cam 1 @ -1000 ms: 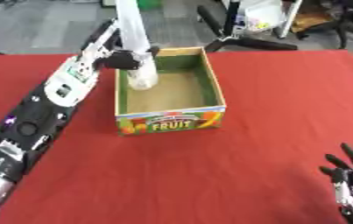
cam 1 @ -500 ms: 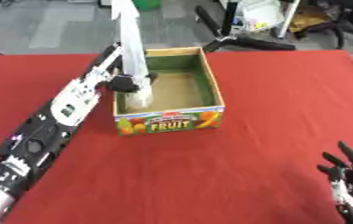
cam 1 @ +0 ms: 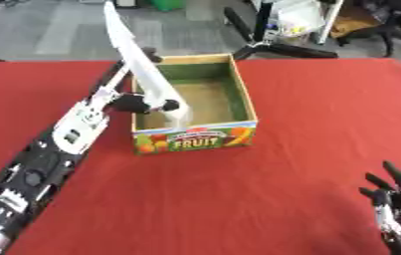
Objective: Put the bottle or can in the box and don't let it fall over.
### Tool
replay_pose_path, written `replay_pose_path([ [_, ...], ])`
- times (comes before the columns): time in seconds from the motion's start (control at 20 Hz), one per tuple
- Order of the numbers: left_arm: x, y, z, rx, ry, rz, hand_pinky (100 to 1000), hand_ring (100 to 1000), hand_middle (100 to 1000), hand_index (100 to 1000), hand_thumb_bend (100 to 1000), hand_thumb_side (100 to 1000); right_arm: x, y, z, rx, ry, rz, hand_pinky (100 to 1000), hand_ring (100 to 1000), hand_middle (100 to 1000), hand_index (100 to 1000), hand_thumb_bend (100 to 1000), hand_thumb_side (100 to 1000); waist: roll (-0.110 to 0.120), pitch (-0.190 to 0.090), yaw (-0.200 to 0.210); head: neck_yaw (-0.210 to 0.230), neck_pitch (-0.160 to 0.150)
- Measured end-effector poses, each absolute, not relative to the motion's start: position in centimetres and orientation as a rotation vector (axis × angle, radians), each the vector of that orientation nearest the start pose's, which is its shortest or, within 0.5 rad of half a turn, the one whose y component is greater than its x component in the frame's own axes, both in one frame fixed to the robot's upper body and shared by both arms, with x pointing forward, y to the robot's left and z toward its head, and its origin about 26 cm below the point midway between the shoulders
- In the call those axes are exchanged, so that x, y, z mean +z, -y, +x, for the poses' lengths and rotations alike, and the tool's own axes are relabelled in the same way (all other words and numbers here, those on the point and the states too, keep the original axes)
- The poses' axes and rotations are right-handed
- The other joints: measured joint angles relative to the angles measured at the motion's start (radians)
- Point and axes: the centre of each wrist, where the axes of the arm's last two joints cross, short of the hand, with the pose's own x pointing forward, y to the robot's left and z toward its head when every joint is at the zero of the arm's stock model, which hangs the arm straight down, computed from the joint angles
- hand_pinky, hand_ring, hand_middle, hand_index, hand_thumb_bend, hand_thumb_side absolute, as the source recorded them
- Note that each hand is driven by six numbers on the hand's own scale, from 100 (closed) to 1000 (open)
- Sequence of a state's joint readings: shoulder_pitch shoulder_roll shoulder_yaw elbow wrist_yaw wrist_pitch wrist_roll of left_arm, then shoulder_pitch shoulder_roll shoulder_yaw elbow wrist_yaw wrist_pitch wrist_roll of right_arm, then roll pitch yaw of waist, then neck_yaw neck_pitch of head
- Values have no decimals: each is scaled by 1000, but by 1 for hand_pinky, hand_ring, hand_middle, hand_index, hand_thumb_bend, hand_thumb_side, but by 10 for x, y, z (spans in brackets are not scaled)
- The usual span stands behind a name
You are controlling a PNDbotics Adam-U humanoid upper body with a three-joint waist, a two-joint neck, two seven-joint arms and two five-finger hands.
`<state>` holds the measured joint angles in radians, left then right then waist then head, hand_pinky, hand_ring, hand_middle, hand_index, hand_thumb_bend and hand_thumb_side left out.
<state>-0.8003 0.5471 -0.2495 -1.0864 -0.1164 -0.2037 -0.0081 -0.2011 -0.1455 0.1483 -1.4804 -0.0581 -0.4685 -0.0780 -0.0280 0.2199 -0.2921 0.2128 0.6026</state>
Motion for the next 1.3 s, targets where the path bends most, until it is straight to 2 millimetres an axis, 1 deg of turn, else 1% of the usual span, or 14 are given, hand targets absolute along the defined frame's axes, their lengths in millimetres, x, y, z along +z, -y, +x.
replay_pose_path([
  [0.3, 174, -301, 443, -872, 1914, 466, 851, 1000, 1000, 871, 989, 521, 19, 220, 324, 157, 2122, 88, 799, 893, 1000, 949, 100, 470, 0, -2, 4, -5, 0],
  [0.5, 176, -303, 439, -978, 1847, 473, 873, 1000, 1000, 887, 989, 546, 19, 220, 324, 156, 2122, 87, 799, 893, 1000, 949, 100, 470, 1, -5, 6, -10, 0],
  [0.65, 179, -306, 436, -1075, 1770, 473, 886, 1000, 1000, 892, 978, 547, 19, 221, 324, 156, 2122, 87, 799, 893, 1000, 949, 100, 470, 1, -6, 6, -14, -4],
  [0.85, 195, -313, 430, -1234, 1654, 532, 891, 1000, 1000, 899, 969, 549, 19, 221, 324, 153, 2122, 84, 800, 893, 1000, 949, 100, 470, 1, -6, 9, -22, -7],
  [1.0, 214, -324, 423, -1386, 1541, 632, 885, 1000, 1000, 896, 973, 550, 18, 222, 323, 148, 2121, 79, 800, 893, 1000, 949, 100, 470, 4, -9, 16, -31, -8],
  [1.15, 232, -339, 412, -1550, 1385, 739, 856, 1000, 966, 884, 975, 545, 16, 224, 322, 143, 2116, 73, 800, 893, 1000, 949, 100, 470, 9, -13, 24, -45, -8],
  [1.2, 236, -343, 409, -1598, 1331, 759, 845, 1000, 953, 875, 978, 544, 16, 225, 322, 143, 2117, 70, 800, 893, 1000, 949, 100, 470, 10, -13, 28, -49, -8],
  [1.25, 238, -349, 406, -1638, 1274, 771, 823, 1000, 912, 867, 976, 549, 16, 226, 322, 143, 2117, 67, 800, 893, 1000, 949, 100, 470, 11, -14, 31, -54, -8],
  [1.3, 238, -354, 403, -1670, 1218, 773, 819, 1000, 903, 864, 973, 553, 16, 226, 322, 144, 2116, 65, 800, 893, 1000, 949, 100, 470, 12, -17, 35, -58, -8],
])
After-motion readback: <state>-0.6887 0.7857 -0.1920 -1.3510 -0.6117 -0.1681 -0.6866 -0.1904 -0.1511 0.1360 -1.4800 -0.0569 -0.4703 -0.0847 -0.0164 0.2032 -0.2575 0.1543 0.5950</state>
